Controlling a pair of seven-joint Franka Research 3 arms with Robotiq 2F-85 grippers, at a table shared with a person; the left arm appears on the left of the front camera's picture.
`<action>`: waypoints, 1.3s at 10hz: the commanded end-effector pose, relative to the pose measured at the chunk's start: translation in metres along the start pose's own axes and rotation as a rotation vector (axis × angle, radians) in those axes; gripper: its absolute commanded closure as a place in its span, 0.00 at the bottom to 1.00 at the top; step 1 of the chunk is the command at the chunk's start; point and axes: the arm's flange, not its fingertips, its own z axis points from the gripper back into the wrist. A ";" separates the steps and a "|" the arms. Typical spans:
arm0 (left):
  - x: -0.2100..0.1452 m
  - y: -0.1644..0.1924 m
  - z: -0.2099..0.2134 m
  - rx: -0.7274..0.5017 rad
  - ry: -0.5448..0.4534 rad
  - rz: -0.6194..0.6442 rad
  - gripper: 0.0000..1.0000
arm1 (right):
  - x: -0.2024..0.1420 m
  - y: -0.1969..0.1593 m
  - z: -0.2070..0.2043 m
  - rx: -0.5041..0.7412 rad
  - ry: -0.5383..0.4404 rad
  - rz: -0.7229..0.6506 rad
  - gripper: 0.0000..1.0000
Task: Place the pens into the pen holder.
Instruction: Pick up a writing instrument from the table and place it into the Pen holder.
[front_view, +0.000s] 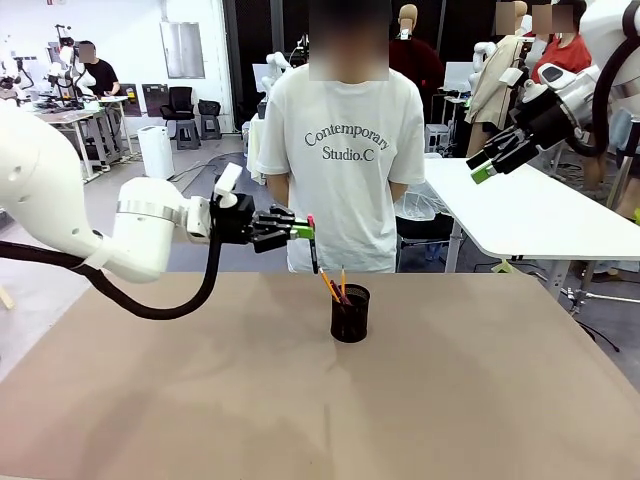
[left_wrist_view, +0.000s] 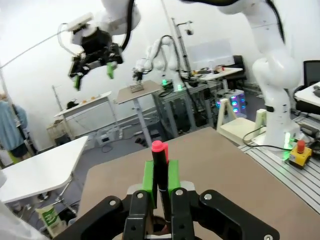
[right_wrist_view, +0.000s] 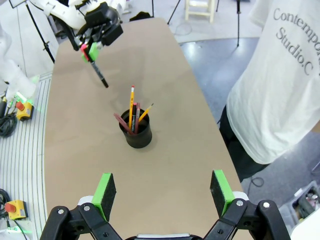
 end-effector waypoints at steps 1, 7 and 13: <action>-0.009 0.007 -0.008 -0.084 -0.027 -0.018 1.00 | 0.000 0.003 -0.003 -0.010 0.002 0.001 0.00; -0.030 0.035 -0.041 -0.121 -0.056 -0.100 1.00 | 0.000 0.003 -0.003 -0.010 0.002 0.001 0.00; -0.054 0.084 -0.056 -0.148 -0.028 -0.061 1.00 | 0.000 0.003 -0.003 -0.010 0.002 0.001 0.00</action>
